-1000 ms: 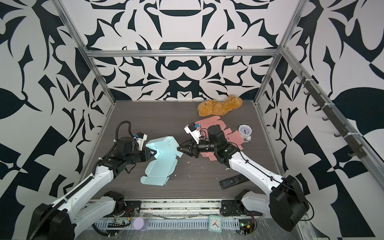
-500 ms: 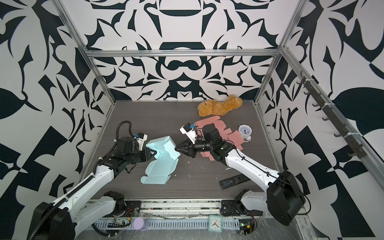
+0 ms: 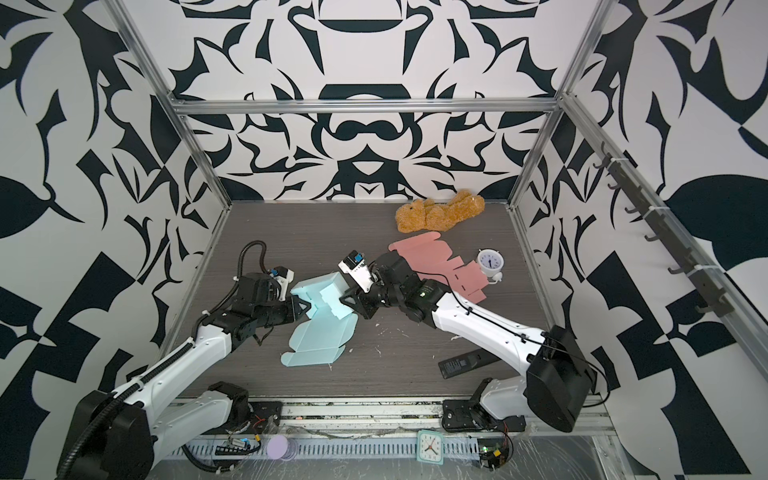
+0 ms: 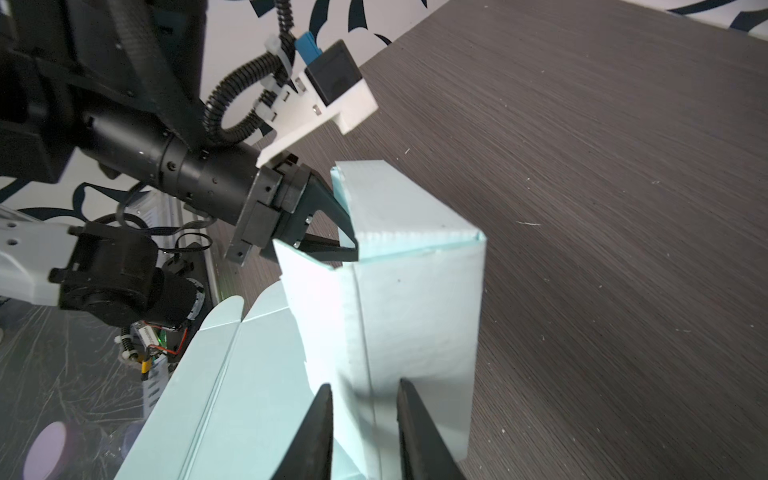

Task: Fold the paper box
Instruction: 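Grasp the raised blue box's top edge with the right gripper while the left holds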

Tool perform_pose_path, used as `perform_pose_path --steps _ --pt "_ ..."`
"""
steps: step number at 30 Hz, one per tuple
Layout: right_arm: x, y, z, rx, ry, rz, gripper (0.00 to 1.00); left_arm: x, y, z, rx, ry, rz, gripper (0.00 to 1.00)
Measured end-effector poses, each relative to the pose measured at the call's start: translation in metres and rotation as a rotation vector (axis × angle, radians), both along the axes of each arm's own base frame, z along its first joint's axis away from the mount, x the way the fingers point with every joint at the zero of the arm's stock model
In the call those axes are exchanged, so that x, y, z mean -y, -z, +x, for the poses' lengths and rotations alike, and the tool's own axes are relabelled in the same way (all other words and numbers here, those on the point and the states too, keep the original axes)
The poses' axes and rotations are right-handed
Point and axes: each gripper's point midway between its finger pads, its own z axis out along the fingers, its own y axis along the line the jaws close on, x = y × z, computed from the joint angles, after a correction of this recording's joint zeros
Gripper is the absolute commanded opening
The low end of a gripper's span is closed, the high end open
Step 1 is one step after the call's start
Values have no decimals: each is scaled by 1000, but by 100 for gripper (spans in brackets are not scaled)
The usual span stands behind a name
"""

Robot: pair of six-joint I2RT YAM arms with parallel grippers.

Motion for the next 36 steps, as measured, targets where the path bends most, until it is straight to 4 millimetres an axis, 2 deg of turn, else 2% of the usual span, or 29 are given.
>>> perform_pose_path --steps 9,19,29,36 --pt "-13 15 11 43 89 -141 33 -12 11 2 -25 -73 38 6" --pt "-14 33 23 92 200 -302 36 -18 18 6 -34 -142 59 5" --pt "-14 33 32 194 294 -416 33 -15 18 7 -22 -184 49 5" --pt "-17 24 41 263 343 -459 33 -11 18 8 -18 -195 37 4"
